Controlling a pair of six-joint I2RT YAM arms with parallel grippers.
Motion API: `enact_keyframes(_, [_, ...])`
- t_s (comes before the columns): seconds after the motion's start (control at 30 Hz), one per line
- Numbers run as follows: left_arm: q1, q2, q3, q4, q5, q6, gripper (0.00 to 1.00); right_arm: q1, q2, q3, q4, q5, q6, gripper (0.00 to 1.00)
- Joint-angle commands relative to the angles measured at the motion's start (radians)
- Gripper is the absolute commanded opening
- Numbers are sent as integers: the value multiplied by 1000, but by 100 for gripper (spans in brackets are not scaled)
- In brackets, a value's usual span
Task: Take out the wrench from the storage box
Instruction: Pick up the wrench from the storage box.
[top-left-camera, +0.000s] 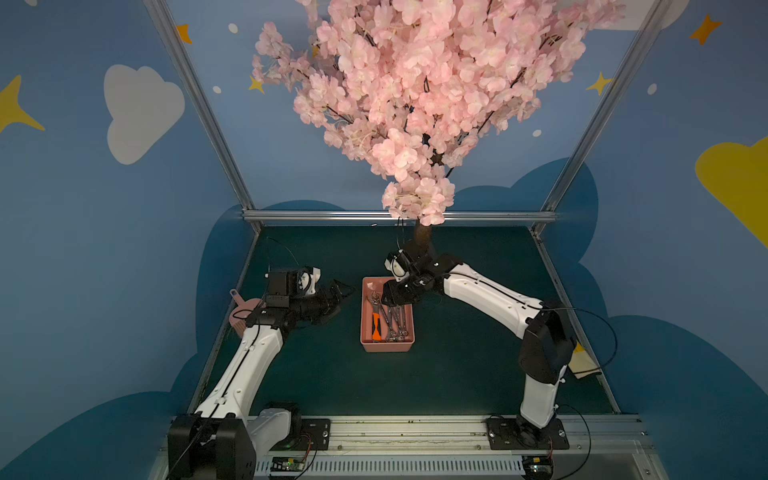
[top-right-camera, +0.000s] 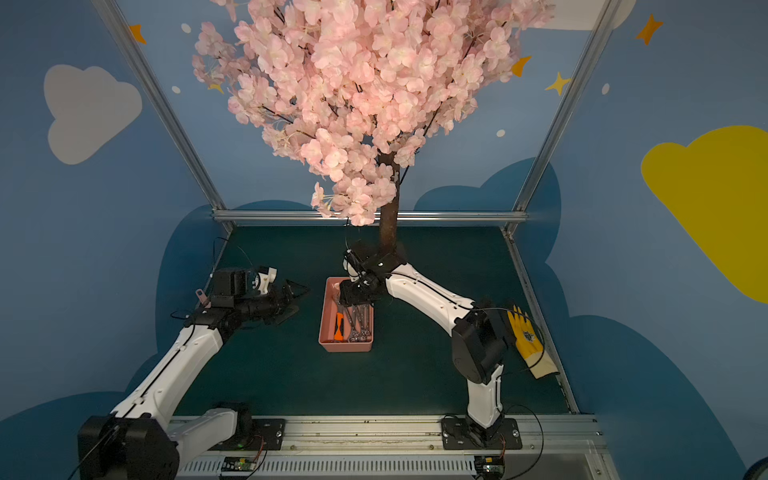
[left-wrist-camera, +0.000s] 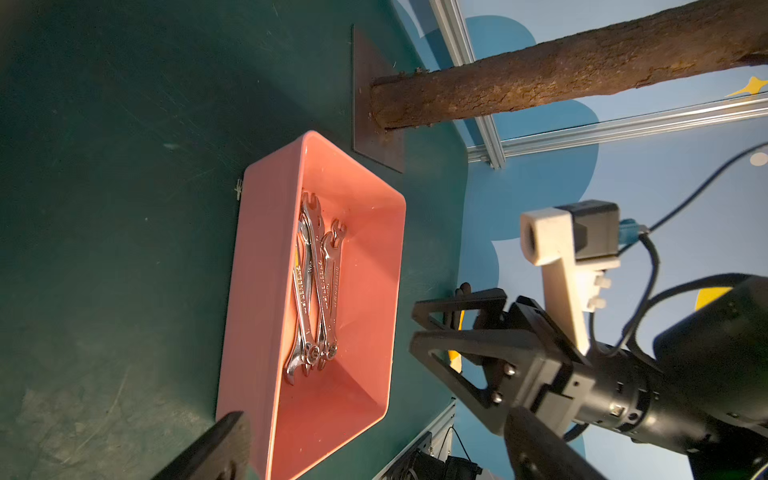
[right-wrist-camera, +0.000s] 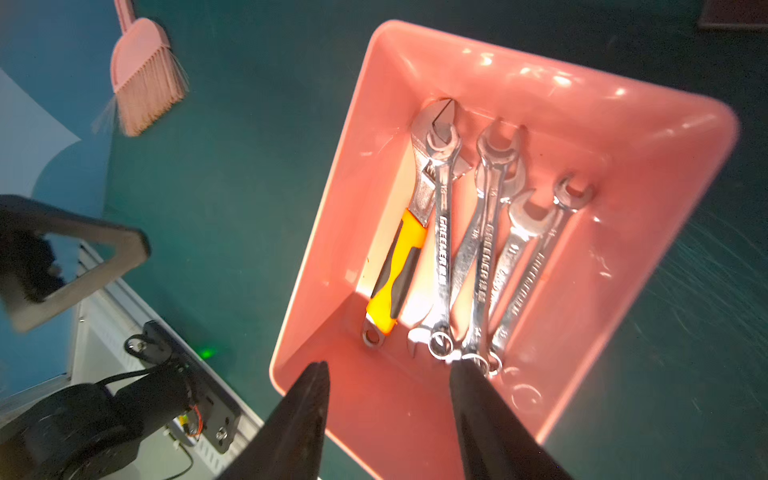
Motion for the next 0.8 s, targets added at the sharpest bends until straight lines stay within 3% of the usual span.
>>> enact_keyframes(0.0, [-10,-13,5,21,13,-13,98,5,74,68,-47,15,-32,50])
enact_keyframes(0.27, [-23,0,26,4,-9,7,98,18,178,65,-17,109,-109,42])
enact_keyframes(0.77, [-57,48,42,34,-22,-5,99,19,308,150,-8,95,-141,40])
